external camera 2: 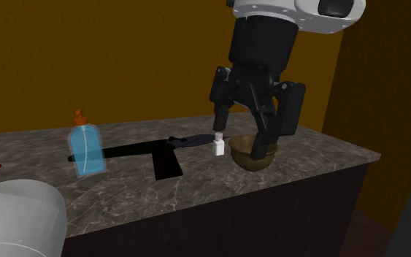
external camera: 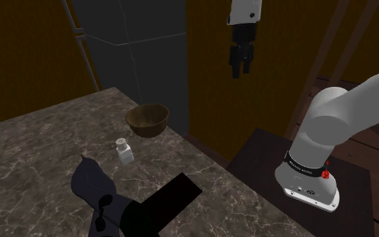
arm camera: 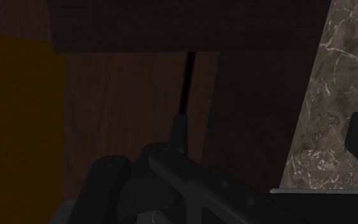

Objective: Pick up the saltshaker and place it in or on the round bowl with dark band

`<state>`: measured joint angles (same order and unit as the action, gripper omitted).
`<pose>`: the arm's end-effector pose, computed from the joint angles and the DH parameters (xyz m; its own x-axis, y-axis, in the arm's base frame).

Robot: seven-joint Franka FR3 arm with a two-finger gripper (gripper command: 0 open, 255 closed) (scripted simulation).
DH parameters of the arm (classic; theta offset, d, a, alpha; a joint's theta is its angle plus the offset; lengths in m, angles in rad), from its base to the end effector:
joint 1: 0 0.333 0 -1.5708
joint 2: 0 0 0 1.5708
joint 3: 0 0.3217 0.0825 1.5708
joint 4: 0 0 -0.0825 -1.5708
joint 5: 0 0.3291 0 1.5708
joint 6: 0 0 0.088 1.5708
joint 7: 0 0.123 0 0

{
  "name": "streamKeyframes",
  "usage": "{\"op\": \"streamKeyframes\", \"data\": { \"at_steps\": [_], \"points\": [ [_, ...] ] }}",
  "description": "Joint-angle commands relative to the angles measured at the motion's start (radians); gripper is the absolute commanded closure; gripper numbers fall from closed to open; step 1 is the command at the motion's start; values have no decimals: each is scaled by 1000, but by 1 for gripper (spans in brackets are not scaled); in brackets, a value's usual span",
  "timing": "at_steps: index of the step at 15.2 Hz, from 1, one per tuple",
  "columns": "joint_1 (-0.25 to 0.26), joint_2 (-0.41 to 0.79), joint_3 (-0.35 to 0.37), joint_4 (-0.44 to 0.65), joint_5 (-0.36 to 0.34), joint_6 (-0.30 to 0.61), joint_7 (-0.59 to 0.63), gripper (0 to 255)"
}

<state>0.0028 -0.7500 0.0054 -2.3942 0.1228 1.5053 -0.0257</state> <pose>0.2454 0.0182 0.5497 0.9901 0.0397 -0.1349 0.0232 -0.9923 -0.1220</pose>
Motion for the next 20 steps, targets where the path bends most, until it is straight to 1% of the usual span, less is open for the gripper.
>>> {"op": "streamKeyframes", "data": {
  "at_steps": [1,6,11,16,20],
  "points": [
    [0,0,0,0,0,0,0,0],
    [31,88,99,2,75,109,112,0],
    [55,207,195,38,128,219,221,0],
    [71,352,285,107,149,324,332,0],
    [80,484,351,185,137,398,426,0]
  ]
}}
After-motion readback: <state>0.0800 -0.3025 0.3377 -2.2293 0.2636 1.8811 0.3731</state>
